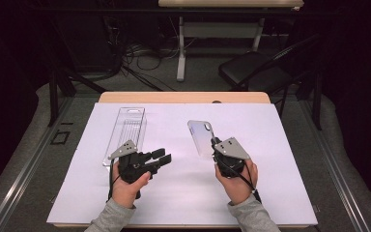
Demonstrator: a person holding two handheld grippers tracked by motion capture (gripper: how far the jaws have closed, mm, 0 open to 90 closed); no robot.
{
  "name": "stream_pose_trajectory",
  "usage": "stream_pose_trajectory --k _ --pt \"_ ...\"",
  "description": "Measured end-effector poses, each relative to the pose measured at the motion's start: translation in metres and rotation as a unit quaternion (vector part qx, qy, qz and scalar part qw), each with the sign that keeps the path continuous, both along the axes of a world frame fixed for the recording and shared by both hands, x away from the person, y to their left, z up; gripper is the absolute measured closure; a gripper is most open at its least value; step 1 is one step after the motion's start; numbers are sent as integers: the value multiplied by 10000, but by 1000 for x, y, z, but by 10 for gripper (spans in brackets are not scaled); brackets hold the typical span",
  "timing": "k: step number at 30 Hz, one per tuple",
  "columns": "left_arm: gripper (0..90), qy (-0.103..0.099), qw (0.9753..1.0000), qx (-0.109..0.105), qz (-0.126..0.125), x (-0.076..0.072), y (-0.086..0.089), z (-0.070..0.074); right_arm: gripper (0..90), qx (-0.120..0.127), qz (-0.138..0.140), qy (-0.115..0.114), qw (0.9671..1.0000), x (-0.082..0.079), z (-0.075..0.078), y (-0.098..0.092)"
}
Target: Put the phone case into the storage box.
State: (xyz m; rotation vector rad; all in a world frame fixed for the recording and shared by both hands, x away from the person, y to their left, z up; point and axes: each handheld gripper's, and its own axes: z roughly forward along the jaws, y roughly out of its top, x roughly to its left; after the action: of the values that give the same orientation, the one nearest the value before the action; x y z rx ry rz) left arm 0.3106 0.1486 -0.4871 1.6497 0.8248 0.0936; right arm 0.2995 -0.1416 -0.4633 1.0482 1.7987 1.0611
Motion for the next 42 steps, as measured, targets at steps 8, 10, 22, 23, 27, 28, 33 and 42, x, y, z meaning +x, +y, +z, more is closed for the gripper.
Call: stream_pose_trajectory --k 8,10,22,23,27,28,33,42 --pt "578 -167 9990 97 412 6 -8 10 840 -225 -269 -158 9993 4 2 12" --pt "579 -219 9983 112 521 9 -11 12 840 -234 -279 -144 9992 6 2 16" --pt "613 -311 9941 126 1032 27 -25 20 840 50 -335 -89 9994 14 4 26" --pt "617 -322 9938 134 1052 29 -26 20 840 83 -337 -81 9994 14 4 27" --pt "628 -294 9934 98 1107 33 -31 22 840 132 -309 -78 9994 15 4 30" --pt "628 -284 9934 105 1110 34 -32 22 840 153 -307 -73 9994 15 4 30" --pt "644 -309 9931 104 1124 39 -38 24 840 179 -276 -73 9994 15 3 33" --pt "682 -337 9932 86 1114 45 -45 28 840 201 -228 -70 9995 13 2 36"
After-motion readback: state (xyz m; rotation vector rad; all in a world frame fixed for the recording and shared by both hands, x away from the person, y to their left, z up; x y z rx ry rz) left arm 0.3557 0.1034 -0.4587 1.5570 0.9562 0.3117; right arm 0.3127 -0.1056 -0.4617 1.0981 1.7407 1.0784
